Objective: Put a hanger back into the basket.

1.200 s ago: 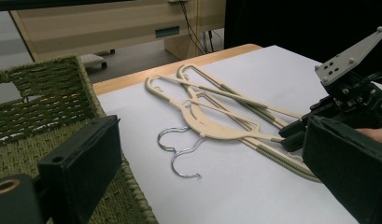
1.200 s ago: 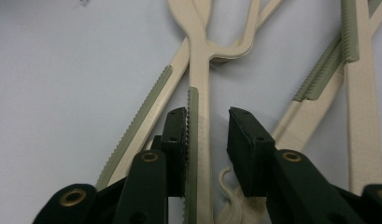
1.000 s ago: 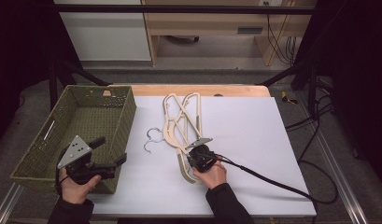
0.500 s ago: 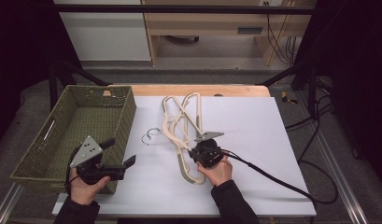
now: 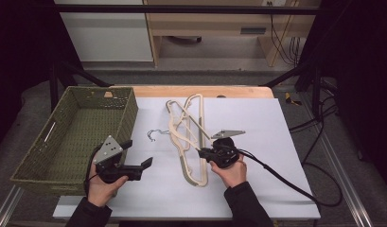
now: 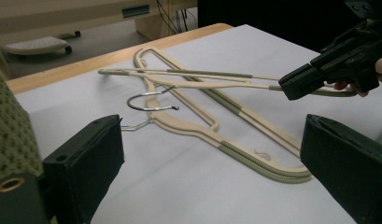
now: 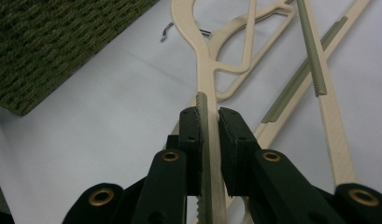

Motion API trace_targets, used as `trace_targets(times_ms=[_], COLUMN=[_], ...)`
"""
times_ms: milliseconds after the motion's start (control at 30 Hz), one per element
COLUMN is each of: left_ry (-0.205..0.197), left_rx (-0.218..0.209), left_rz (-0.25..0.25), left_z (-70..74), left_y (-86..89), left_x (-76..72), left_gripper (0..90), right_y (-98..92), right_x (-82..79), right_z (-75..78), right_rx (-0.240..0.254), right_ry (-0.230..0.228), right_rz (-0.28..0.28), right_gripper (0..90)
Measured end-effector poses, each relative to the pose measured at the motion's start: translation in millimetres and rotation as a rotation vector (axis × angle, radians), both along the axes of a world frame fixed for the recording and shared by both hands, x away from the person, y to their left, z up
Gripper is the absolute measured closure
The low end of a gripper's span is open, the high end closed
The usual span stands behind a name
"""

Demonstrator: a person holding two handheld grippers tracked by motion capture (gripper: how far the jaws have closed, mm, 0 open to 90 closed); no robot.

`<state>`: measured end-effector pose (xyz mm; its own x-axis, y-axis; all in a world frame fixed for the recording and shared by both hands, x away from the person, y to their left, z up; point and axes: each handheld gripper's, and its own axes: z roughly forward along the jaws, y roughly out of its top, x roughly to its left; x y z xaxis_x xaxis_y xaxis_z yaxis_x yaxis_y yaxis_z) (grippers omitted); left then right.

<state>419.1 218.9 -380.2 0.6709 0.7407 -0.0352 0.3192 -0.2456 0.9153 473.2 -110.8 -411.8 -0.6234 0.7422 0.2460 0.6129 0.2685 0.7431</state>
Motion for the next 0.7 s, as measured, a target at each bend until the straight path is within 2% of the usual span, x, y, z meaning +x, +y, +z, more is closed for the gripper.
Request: trace_targets(times_ms=[100,167,200,300,367,500,600,700], left_ry=[0.023,0.055,0.083,0.102,0.116,0.098,0.087,0.073], left_rx=[-0.012,-0.022,-0.025,-0.028,-0.048,-0.053,-0.068,-0.077], left_rz=[0.002,0.002,0.003,0.001,-0.001,0.02,0.053,0.064], left_z=[-8.7,-18.0,-28.1,-36.6,-43.5,-54.0,-64.9,-66.9], left_y=[-11.1,-19.8,-28.8,-36.9,-44.0,-53.9,-54.0,-51.3], left_x=[4.2,10.2,17.1,25.1,33.9,51.9,68.0,72.5], left_gripper=[7.5,7.9,8.9,10.2,11.9,15.1,21.7,25.4], right_y=[-2.5,-2.8,-3.1,-4.2,-4.9,-6.3,-7.6,-8.8], right_x=[-0.3,-0.5,-1.4,-1.9,-2.7,-4.4,-6.5,-8.0], right_z=[0.4,0.4,1.0,1.2,1.0,-1.3,-1.4,-1.4], right_rx=[0.016,0.019,0.024,0.023,0.028,0.029,0.032,0.033], right_ry=[0.01,0.008,0.011,0.007,0.012,0.011,0.004,0.004], right_rz=[-0.004,-0.003,-0.006,-0.002,-0.002,0.002,0.007,0.012], right_gripper=[80.5,80.5,80.5,80.5,80.5,80.5,80.5,80.4])
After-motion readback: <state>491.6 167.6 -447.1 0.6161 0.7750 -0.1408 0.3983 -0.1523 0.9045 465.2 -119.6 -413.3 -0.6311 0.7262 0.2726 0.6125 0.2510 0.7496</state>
